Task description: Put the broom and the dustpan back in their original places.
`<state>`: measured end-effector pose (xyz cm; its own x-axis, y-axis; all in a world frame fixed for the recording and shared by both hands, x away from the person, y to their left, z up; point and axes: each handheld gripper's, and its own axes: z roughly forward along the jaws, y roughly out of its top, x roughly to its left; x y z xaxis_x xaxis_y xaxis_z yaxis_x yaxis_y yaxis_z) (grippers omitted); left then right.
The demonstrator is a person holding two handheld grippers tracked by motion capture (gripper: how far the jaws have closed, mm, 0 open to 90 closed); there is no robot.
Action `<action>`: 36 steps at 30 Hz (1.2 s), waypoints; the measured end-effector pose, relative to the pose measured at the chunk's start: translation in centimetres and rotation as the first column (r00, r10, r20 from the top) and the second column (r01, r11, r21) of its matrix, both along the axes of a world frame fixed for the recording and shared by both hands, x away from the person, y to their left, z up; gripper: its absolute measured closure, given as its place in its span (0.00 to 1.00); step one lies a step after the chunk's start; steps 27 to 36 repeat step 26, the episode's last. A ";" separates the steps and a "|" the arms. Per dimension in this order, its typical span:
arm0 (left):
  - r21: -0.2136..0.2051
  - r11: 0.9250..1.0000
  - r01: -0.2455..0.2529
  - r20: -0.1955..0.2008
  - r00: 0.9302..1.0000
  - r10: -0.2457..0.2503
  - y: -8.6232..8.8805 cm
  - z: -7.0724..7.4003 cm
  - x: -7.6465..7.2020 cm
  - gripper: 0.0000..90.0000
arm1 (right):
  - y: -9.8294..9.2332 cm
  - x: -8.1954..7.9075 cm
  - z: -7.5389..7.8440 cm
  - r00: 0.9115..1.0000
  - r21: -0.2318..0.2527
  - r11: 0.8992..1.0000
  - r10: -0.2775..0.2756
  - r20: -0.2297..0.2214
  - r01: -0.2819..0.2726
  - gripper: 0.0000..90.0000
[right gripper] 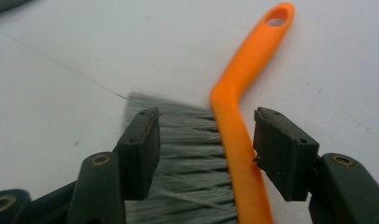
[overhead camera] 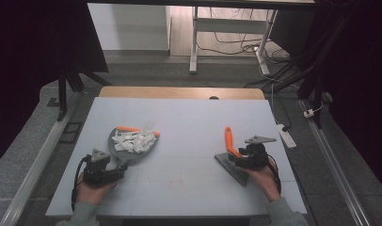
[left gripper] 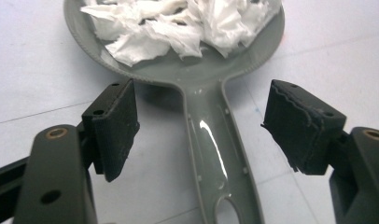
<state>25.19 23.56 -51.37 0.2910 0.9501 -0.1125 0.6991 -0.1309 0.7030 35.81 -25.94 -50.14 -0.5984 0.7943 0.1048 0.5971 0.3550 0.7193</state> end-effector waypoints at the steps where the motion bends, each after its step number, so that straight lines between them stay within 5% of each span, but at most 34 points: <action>1: -0.006 1.000 0.015 -0.001 1.000 -0.015 0.2 -0.1 0.0 0.30 | -0.1 -0.3 0.1 1.000 0.002 1.000 0.009 0.007 -0.009 0.47; 14: -0.077 0.990 0.122 0.001 0.992 -0.123 1.4 -0.4 0.3 0.31 | -2.6 -3.2 0.0 0.995 0.013 0.997 0.076 0.062 -0.077 0.48; 36: -0.085 0.988 0.126 -0.003 0.992 -0.126 1.4 -0.4 0.0 0.31 | -3.5 -3.6 -0.2 0.990 0.023 0.994 0.102 0.100 -0.105 0.48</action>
